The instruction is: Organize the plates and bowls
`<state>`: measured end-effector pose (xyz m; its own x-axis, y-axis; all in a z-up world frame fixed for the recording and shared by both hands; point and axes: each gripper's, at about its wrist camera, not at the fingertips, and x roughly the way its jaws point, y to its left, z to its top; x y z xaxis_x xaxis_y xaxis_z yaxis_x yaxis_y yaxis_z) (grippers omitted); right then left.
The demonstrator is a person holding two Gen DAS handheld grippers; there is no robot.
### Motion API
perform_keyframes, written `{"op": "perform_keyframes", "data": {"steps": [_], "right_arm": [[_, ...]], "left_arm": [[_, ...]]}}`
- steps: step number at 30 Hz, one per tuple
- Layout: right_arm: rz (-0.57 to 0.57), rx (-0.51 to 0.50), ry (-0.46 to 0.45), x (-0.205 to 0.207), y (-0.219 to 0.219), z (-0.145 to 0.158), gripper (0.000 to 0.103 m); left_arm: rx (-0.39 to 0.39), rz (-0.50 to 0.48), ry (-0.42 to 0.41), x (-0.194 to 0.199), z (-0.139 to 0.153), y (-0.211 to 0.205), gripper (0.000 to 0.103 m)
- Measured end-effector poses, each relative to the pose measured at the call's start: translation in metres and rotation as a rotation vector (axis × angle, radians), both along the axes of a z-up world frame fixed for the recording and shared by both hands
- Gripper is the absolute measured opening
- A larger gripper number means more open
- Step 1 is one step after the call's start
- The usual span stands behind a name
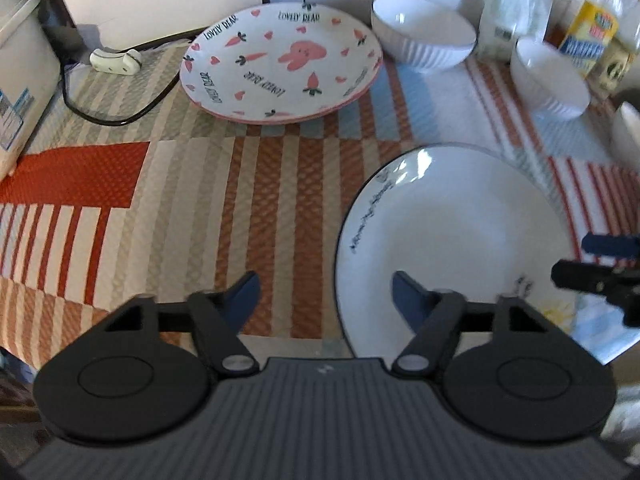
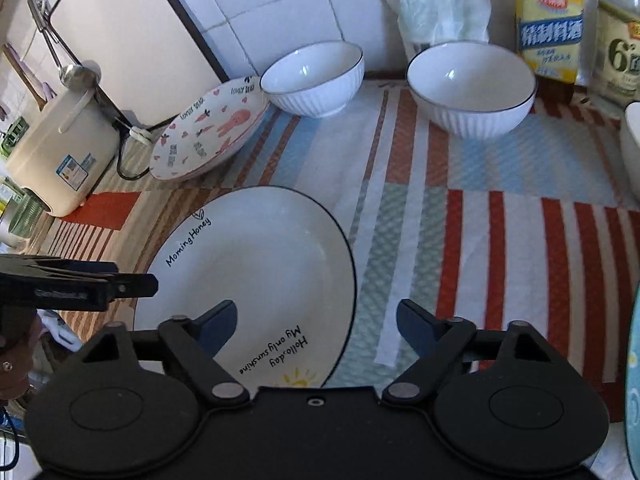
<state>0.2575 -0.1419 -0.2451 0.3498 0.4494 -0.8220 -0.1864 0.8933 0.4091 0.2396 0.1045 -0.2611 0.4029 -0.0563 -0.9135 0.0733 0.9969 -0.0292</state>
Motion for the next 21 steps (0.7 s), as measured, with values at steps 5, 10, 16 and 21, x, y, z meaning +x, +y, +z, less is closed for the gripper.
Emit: {"op": "perform_keyframes", "data": {"steps": [5,10,16,21], "right_arm": [[-0.019,-0.004,0.029,0.009,0.007,-0.009,0.065],[-0.02,0.009,0.08,0.017,0.01,-0.019,0.054],[-0.025,-0.01,0.11,0.023,0.008,-0.024,0.033],[-0.056,0.004,0.138,0.028,0.001,-0.028,0.025]], "left_arm": [[0.026,-0.024,0.03,0.007,-0.008,0.0,0.052],[-0.086,0.031,0.072,0.014,-0.016,0.01,0.034],[-0.216,0.084,0.09,0.015,-0.023,0.014,0.018],[-0.206,0.083,0.084,0.014,-0.025,0.01,0.019]]}}
